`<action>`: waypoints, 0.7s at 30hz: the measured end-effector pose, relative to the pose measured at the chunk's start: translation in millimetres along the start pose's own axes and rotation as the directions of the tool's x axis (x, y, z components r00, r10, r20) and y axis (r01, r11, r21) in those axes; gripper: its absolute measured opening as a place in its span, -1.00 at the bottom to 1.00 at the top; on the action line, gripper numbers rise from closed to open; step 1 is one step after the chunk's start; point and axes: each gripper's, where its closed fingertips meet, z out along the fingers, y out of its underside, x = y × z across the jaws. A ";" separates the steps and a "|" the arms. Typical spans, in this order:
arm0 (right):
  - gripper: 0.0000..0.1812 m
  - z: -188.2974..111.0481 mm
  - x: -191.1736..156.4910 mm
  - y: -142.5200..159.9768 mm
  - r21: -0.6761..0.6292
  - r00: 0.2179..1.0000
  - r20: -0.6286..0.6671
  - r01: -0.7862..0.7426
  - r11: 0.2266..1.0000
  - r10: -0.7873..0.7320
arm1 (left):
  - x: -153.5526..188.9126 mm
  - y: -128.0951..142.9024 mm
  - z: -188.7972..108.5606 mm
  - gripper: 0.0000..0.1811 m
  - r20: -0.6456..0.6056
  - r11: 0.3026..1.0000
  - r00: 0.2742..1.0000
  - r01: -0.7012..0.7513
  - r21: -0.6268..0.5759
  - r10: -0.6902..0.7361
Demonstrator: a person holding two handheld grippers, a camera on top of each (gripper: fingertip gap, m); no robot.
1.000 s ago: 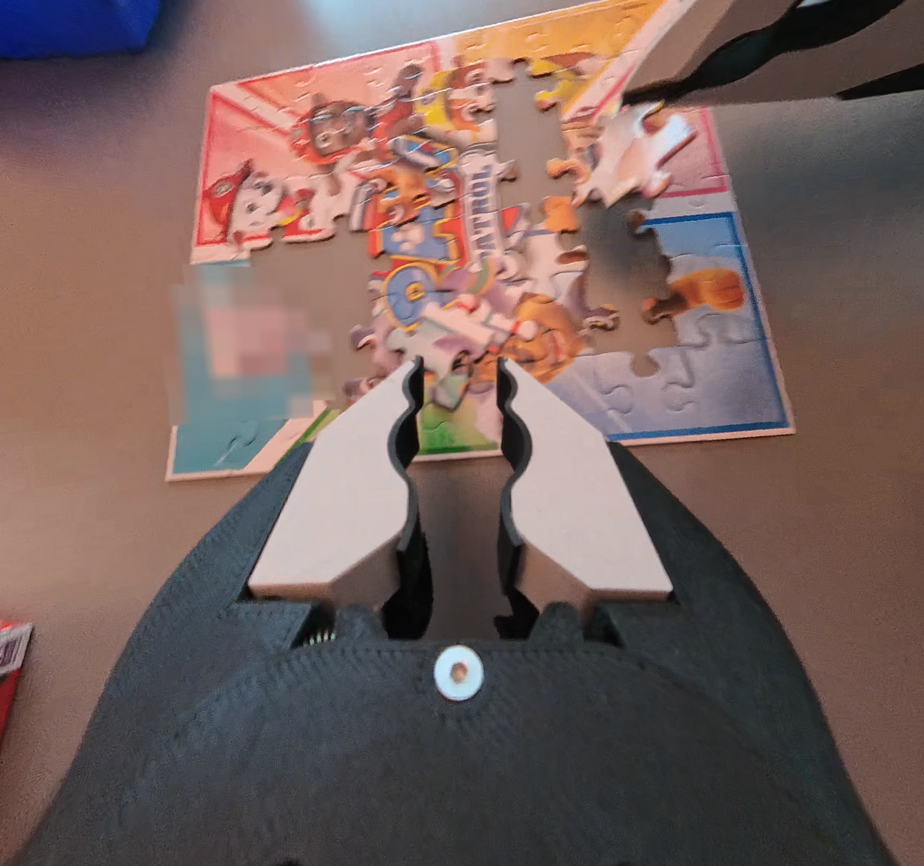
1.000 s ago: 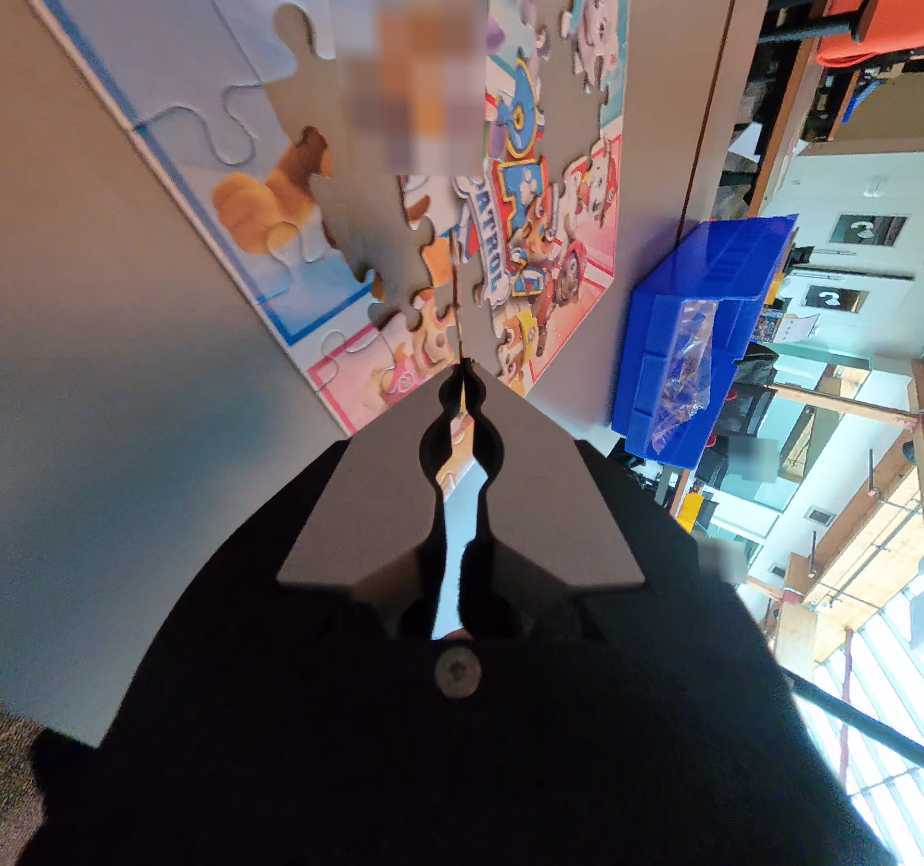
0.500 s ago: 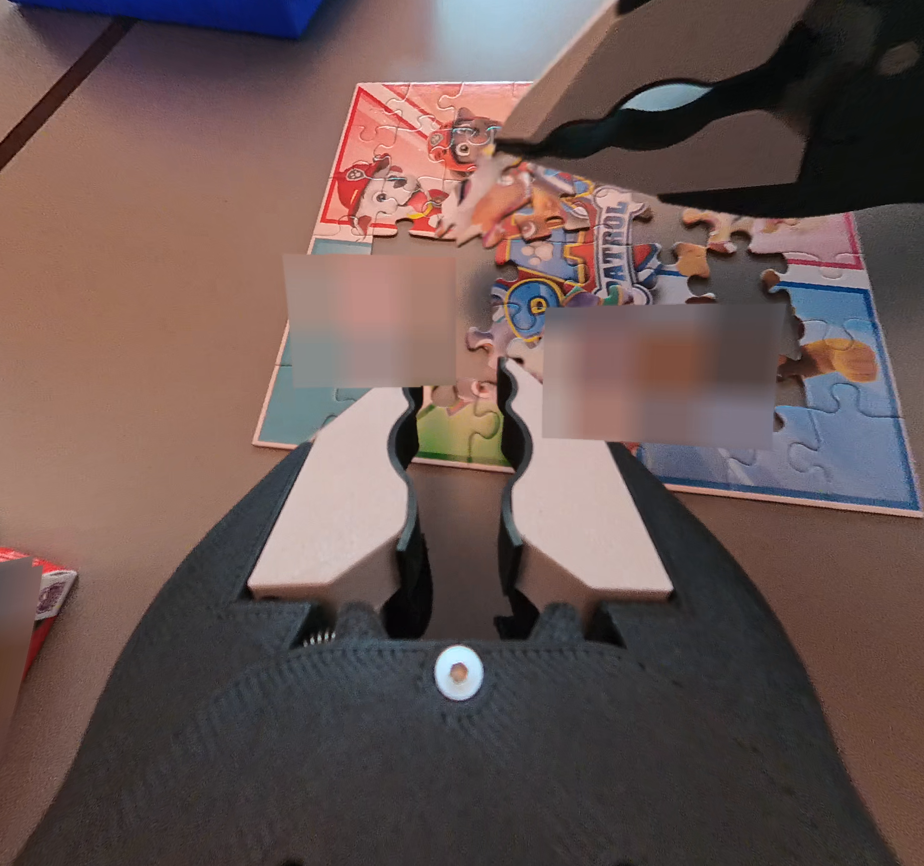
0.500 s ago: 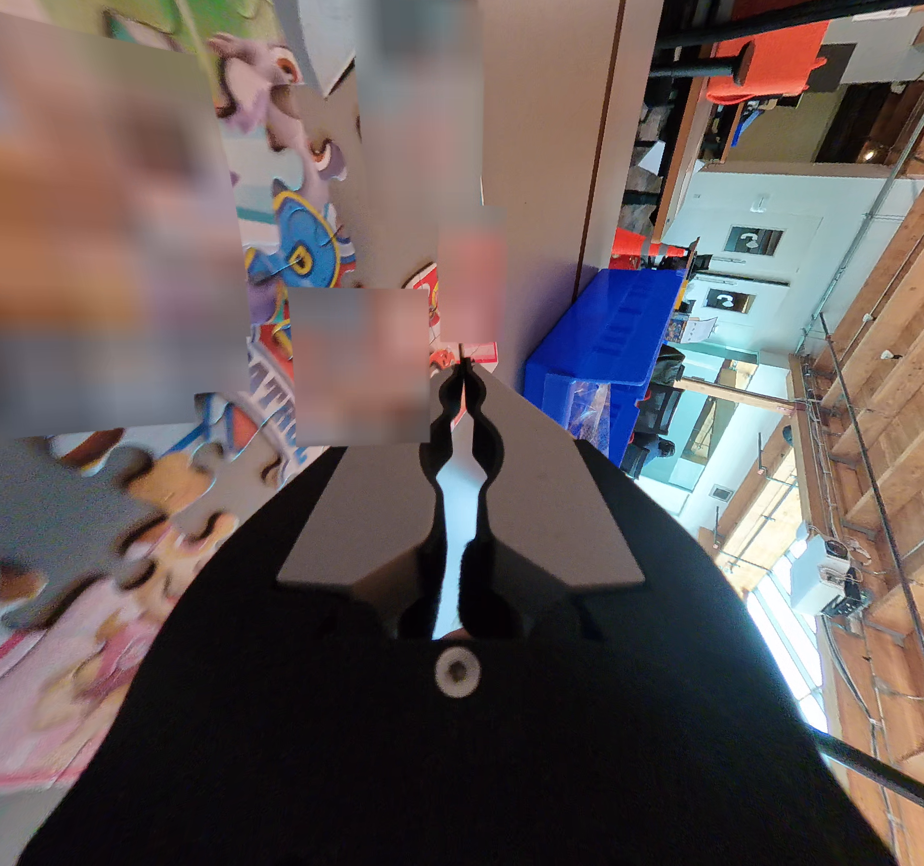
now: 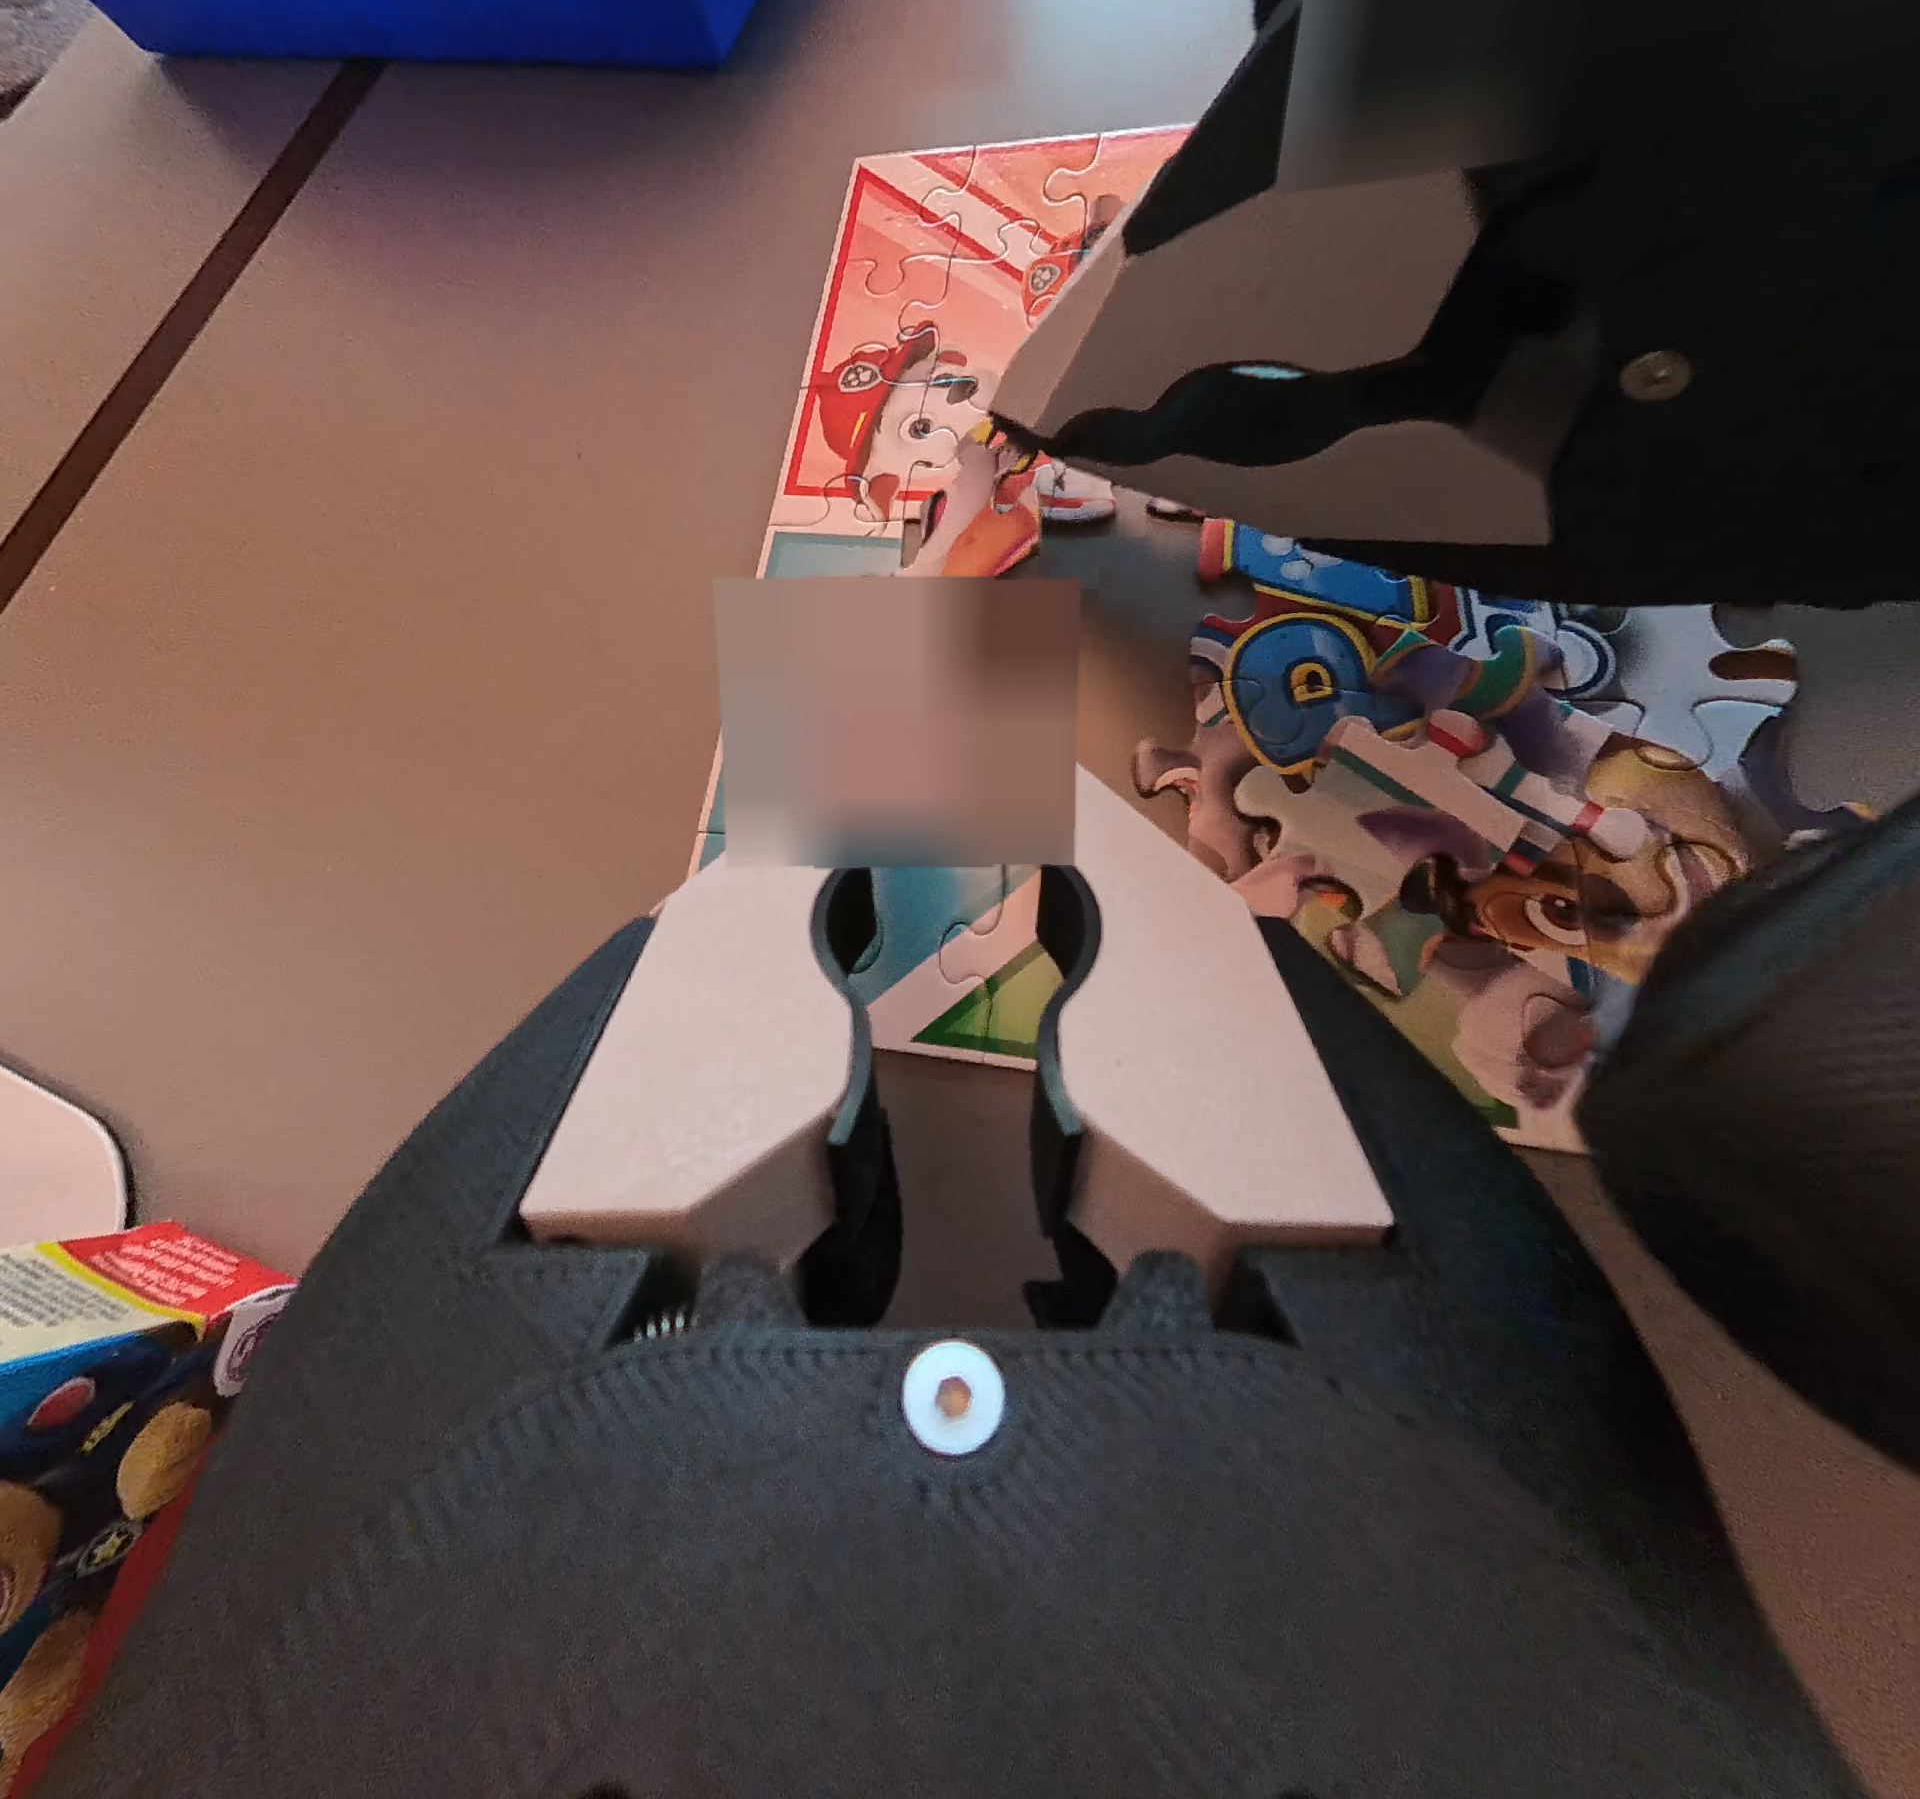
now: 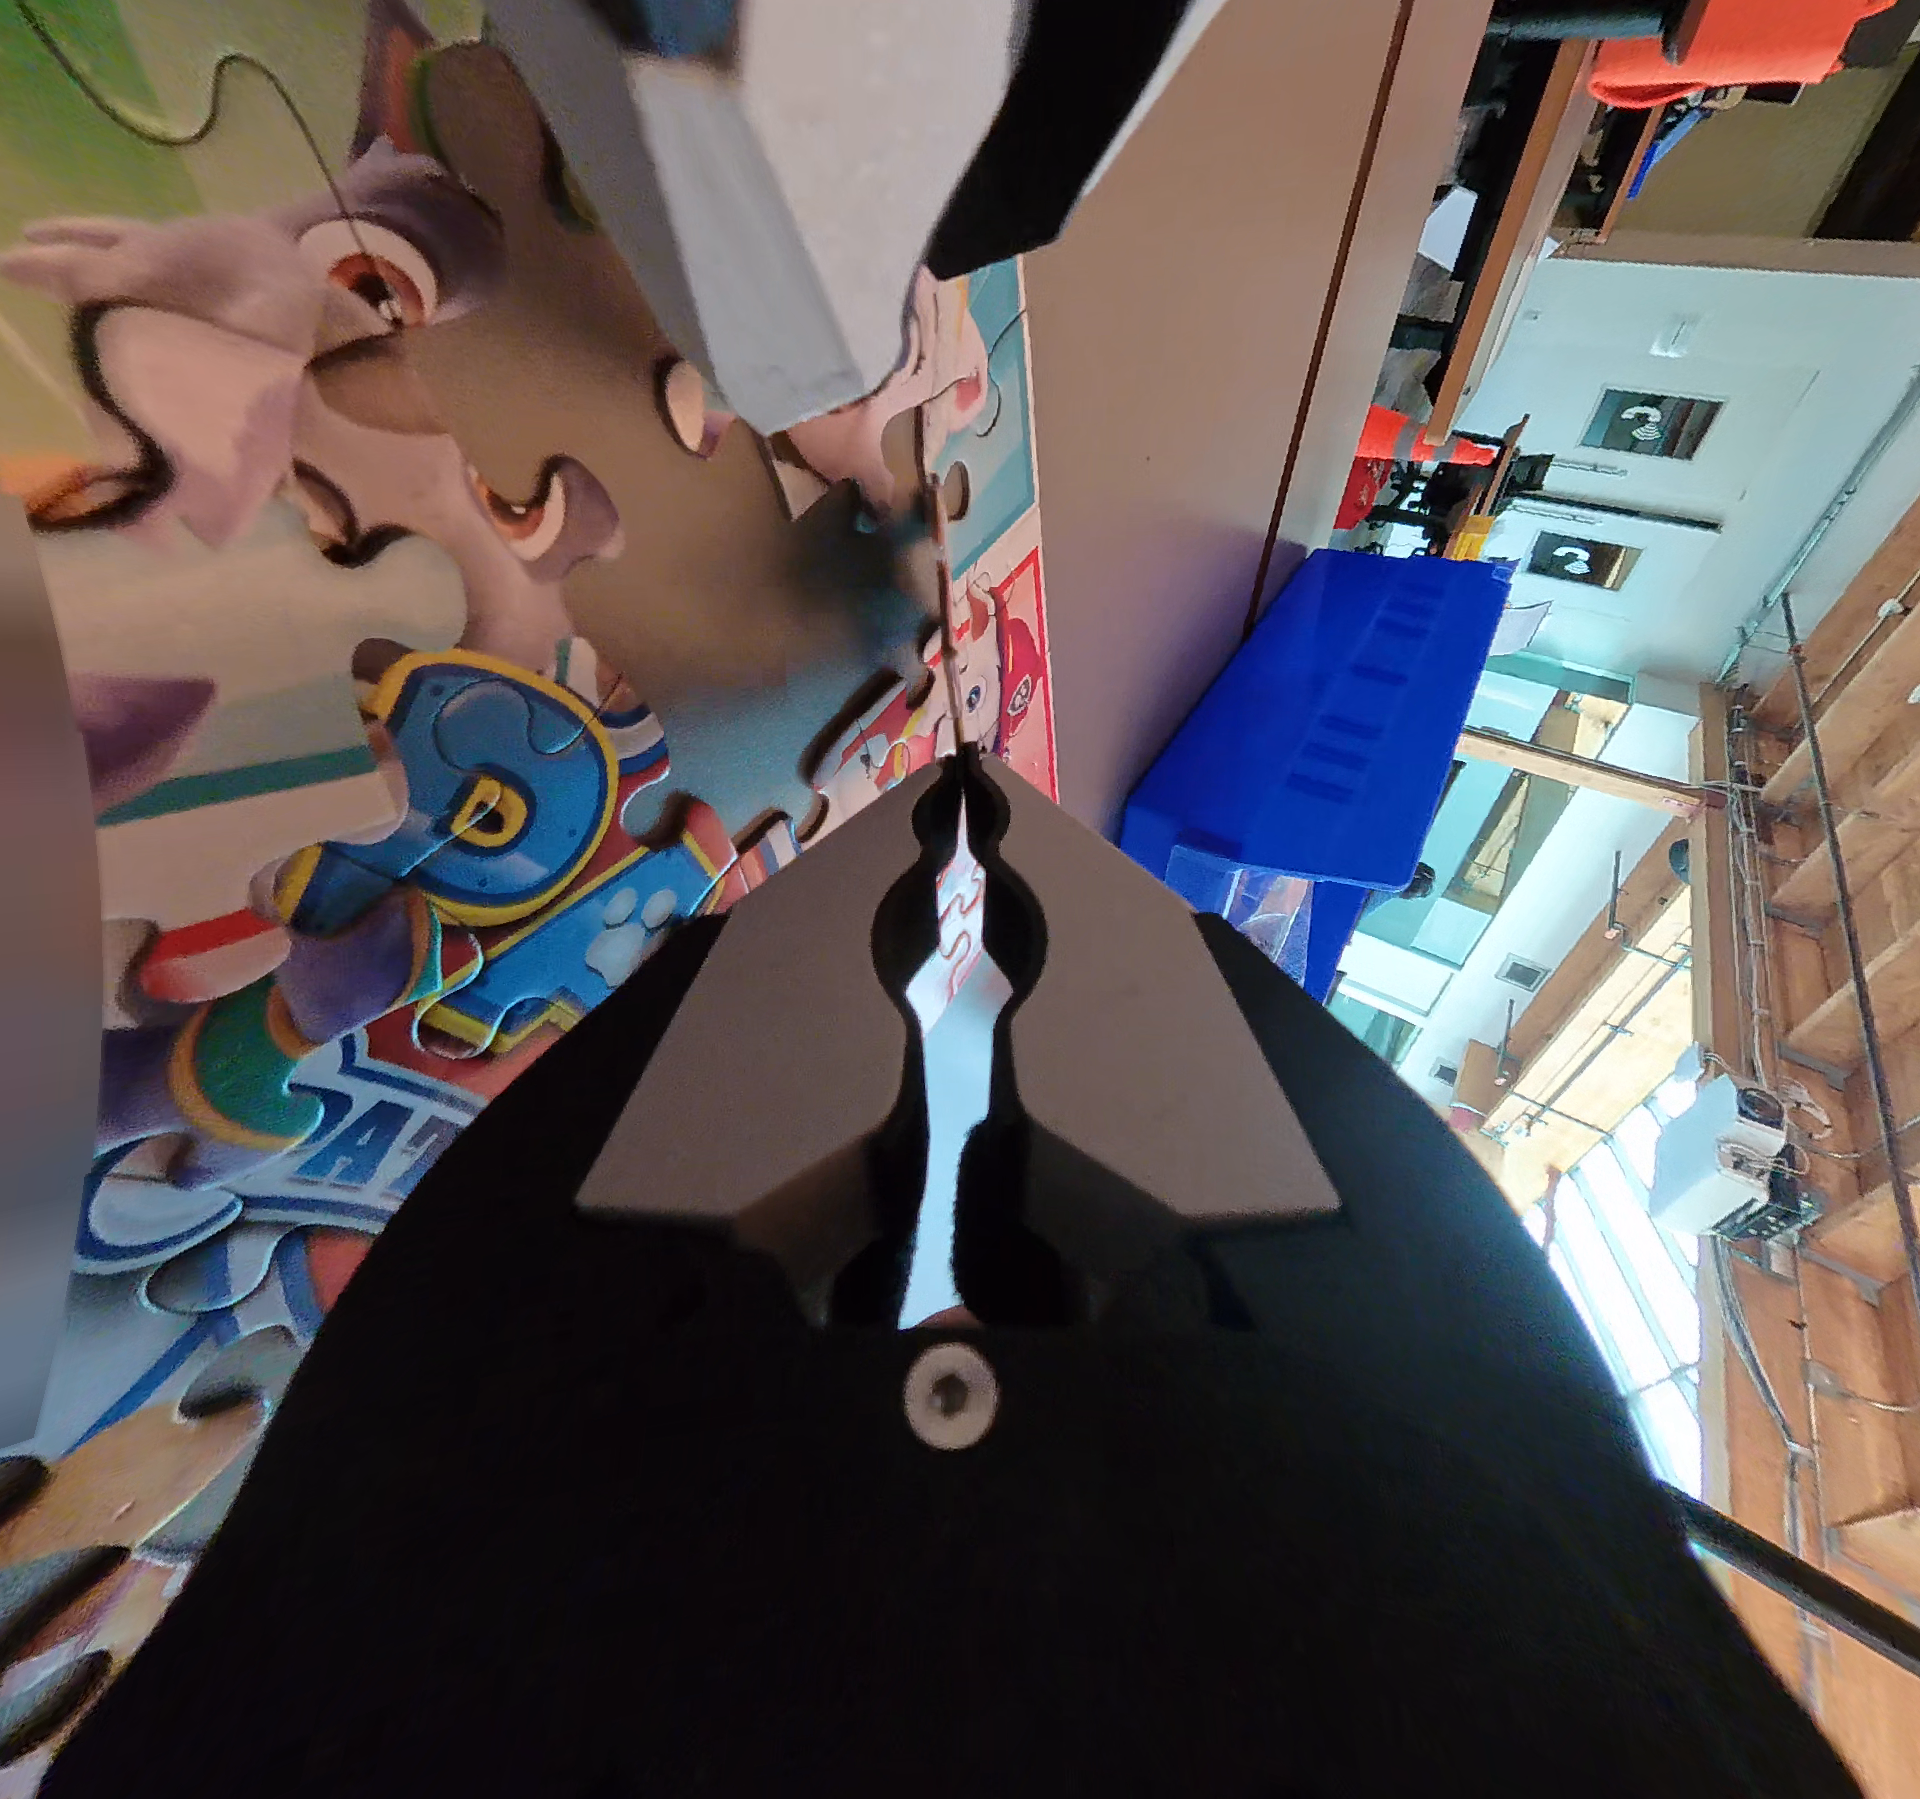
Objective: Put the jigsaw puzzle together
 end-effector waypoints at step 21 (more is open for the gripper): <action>-1.00 -0.9 -12.5 -9.2 0.034 0.995 0.088 -0.046 0.998 0.043 | -13.5 3.7 8.7 -0.73 0.011 1.000 1.000 0.007 -0.027 -0.006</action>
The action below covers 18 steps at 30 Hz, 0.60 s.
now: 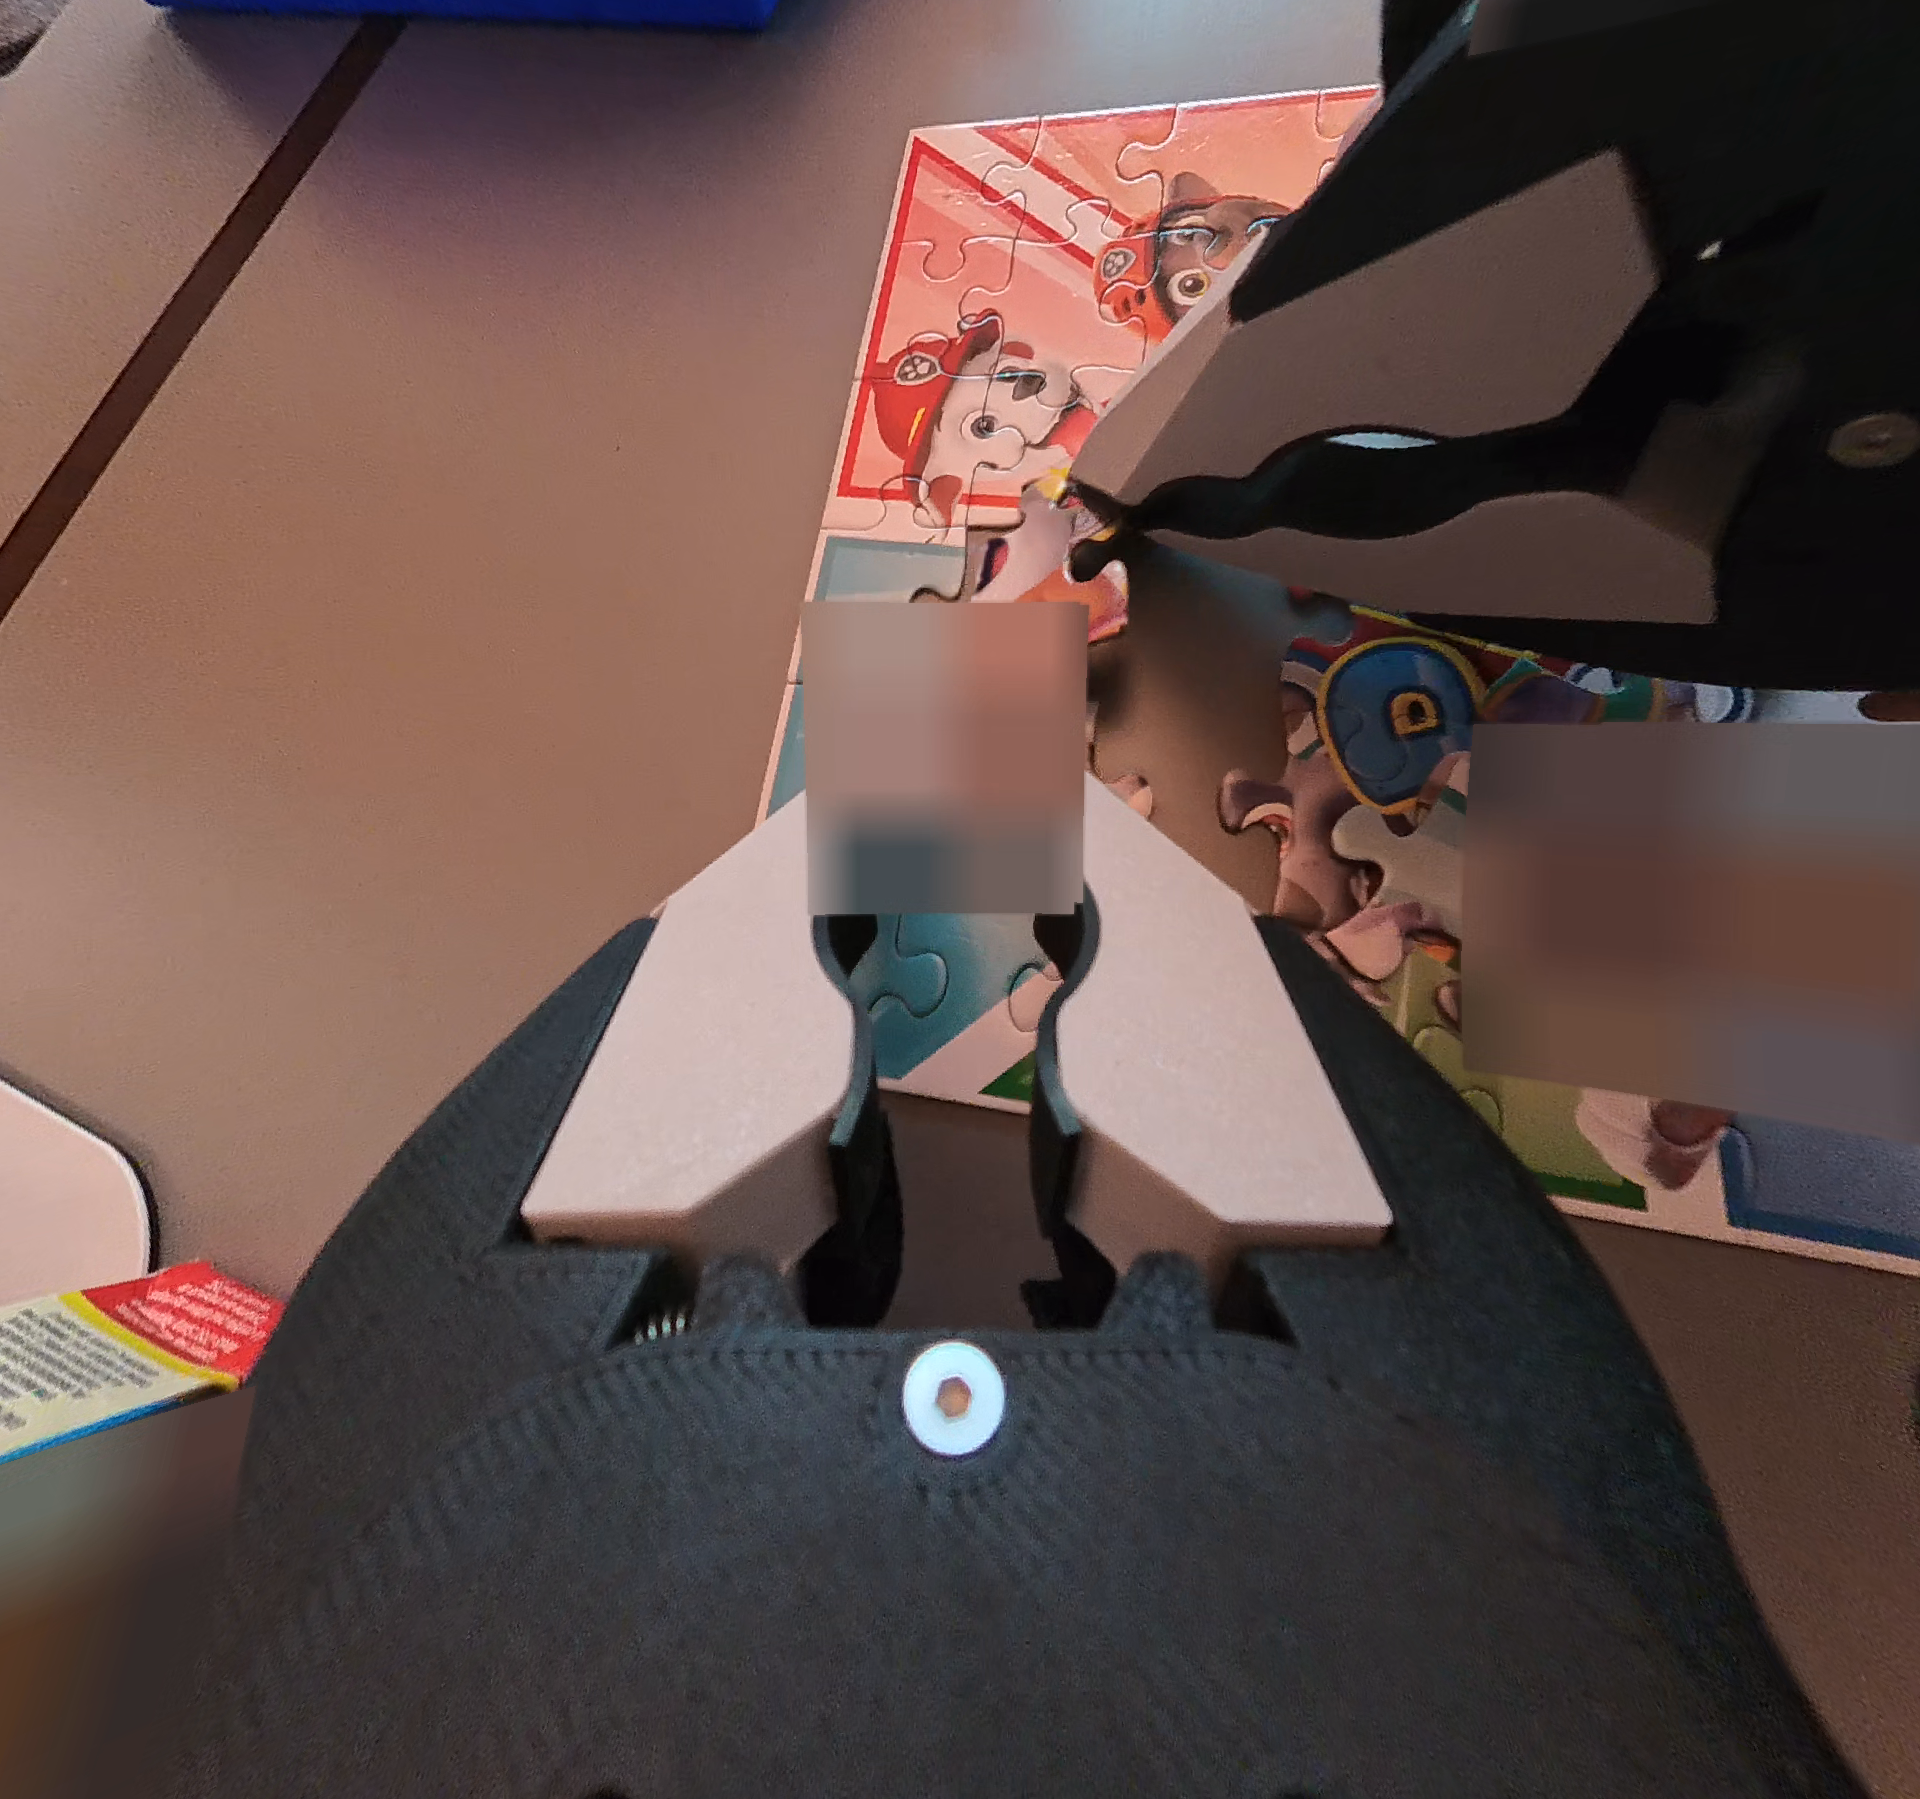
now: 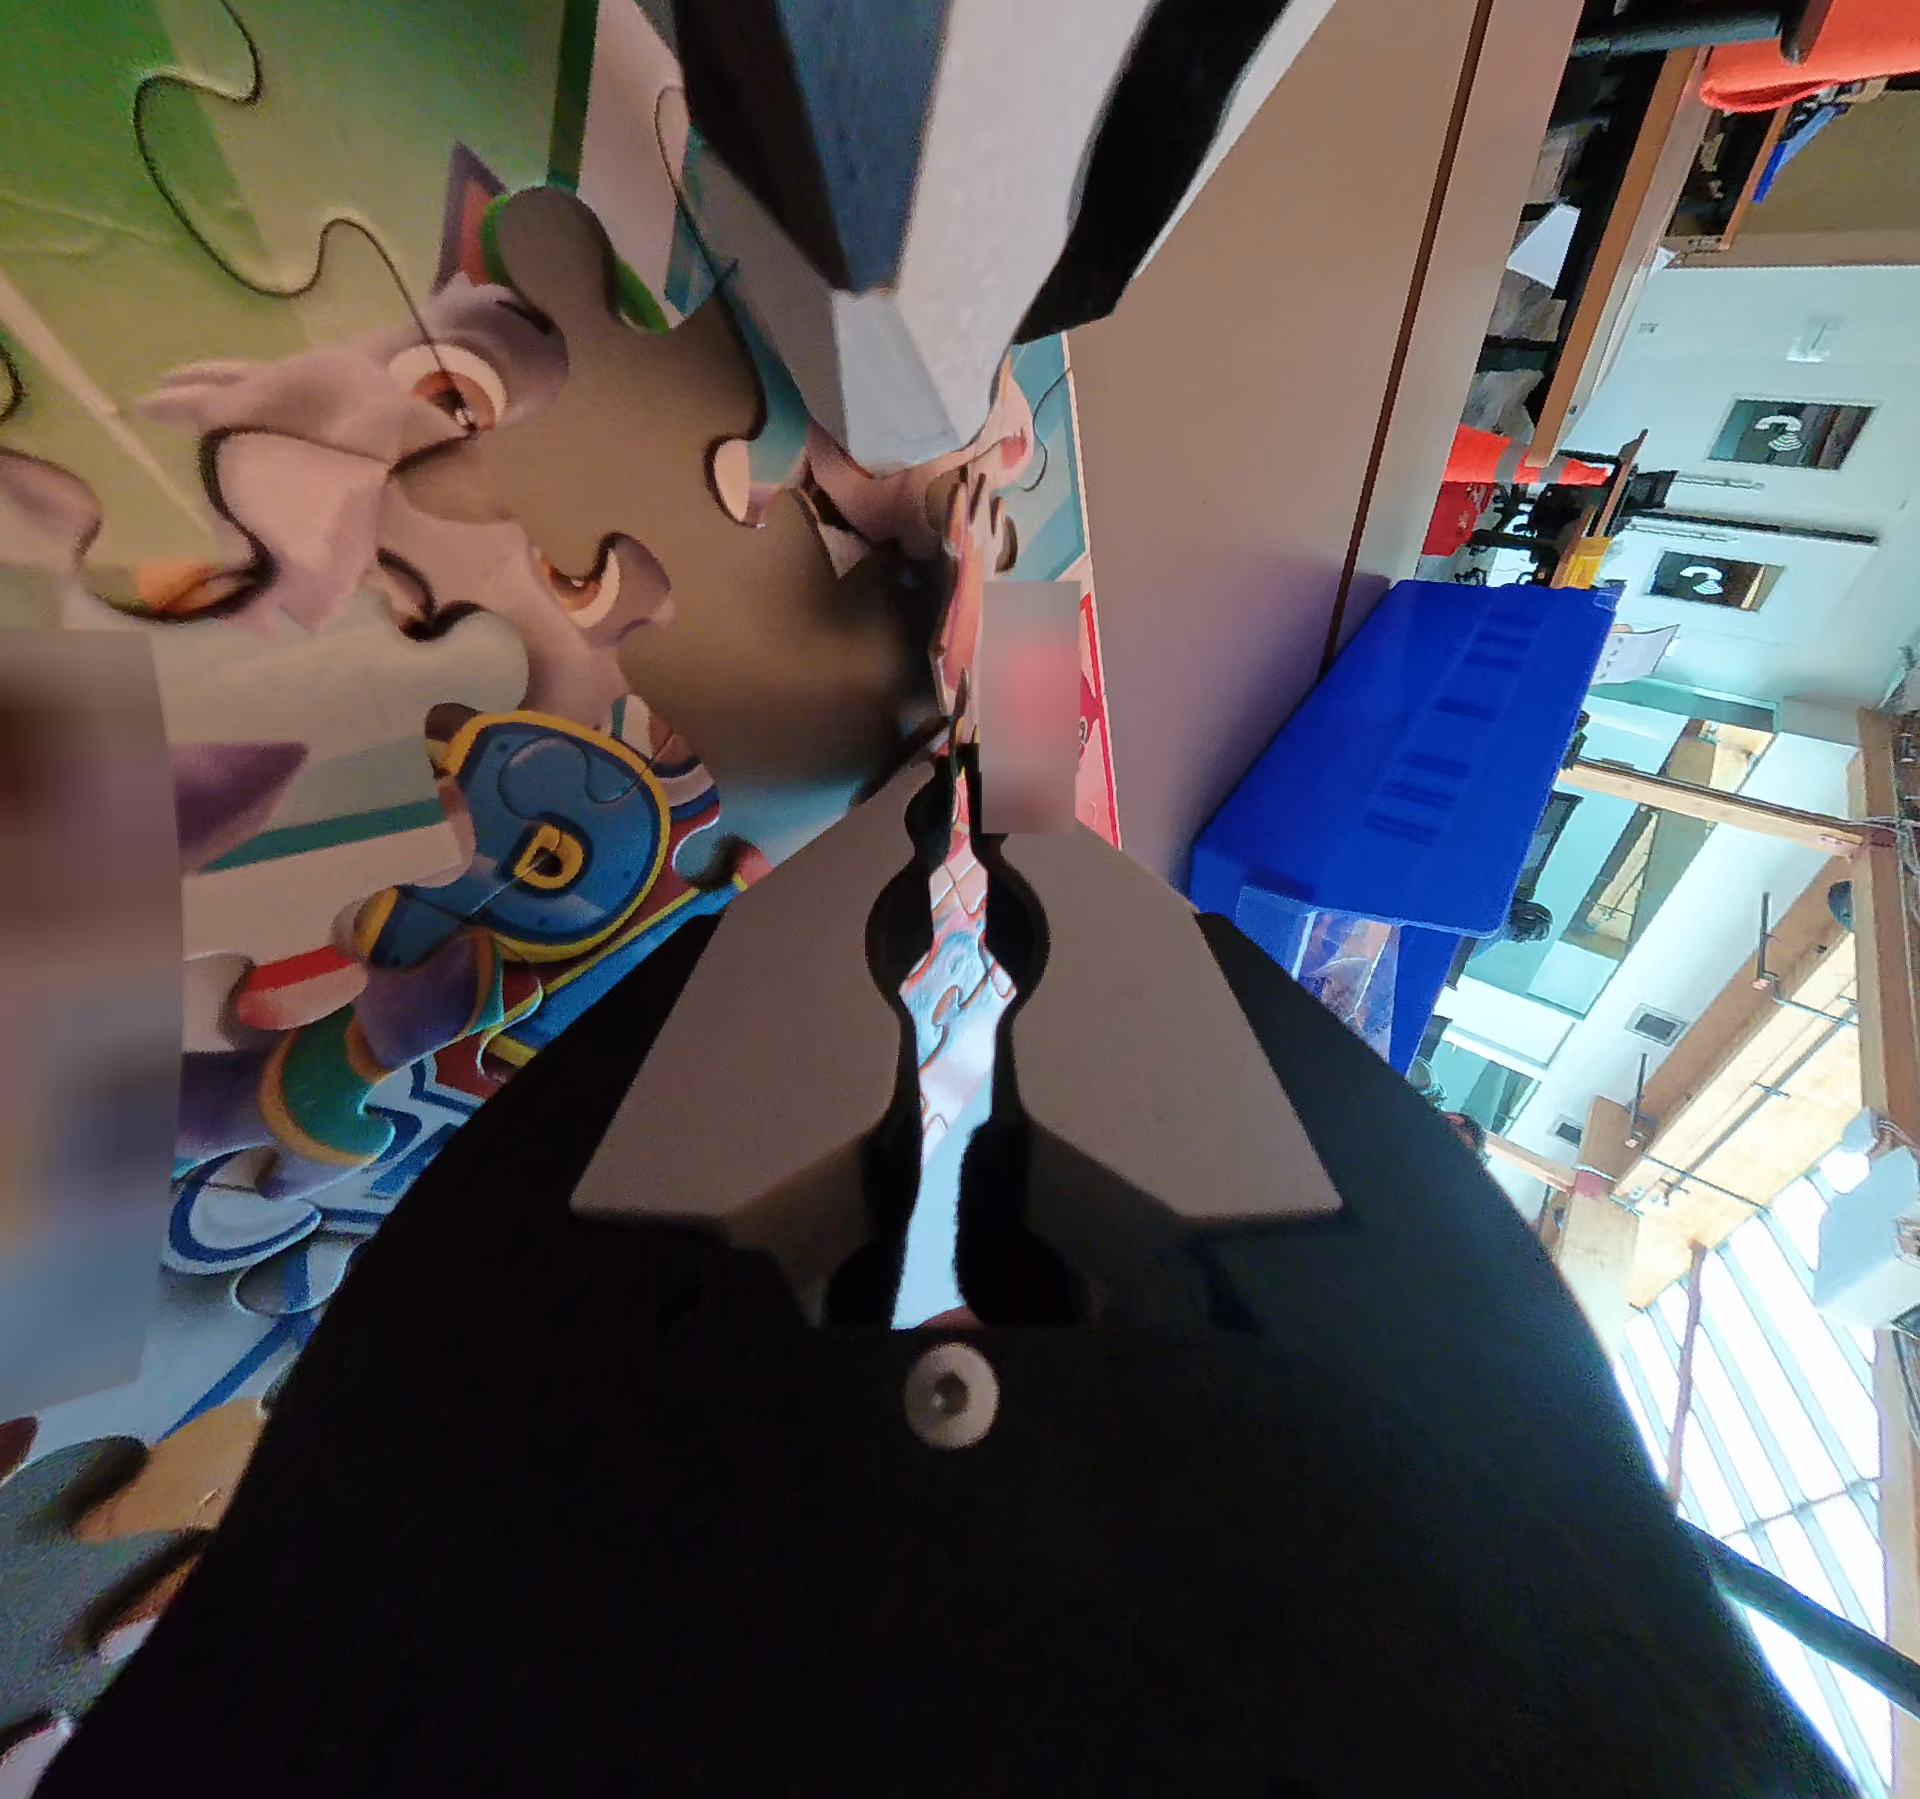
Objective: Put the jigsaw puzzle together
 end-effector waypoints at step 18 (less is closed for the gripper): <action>-1.00 -28.9 26.1 55.3 0.099 0.986 -0.035 -0.157 0.983 0.161 | -0.2 -3.2 5.0 -0.73 -0.026 1.000 1.000 -0.003 -0.014 0.002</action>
